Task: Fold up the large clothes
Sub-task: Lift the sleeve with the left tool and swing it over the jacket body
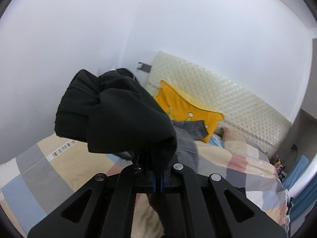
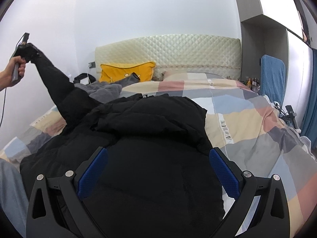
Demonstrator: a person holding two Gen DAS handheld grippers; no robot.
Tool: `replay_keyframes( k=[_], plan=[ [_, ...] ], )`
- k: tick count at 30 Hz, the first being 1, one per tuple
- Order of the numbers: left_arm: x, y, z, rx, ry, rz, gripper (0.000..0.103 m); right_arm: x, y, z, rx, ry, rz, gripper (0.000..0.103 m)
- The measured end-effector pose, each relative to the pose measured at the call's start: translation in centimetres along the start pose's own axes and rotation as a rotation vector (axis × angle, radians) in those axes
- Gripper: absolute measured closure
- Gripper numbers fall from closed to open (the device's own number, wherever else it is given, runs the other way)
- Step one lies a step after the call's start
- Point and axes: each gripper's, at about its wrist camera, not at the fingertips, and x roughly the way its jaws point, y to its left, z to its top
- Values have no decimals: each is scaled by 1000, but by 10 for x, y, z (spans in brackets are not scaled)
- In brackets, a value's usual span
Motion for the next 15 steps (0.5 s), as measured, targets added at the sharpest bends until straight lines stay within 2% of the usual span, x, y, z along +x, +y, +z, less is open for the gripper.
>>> replay_keyframes(
  k=[3,9,15],
  plan=[
    [-13,-30,-1,33,-10,-32,101,-9,-5,2,1,-26,2,0],
    [-31,-100,-7,129,-12,-144,101,-20,-24,1,55,-43,17,0],
    [-35,-165,-29,215,-6,-225,101,-30,-41,2,101,-61,22,0]
  ],
)
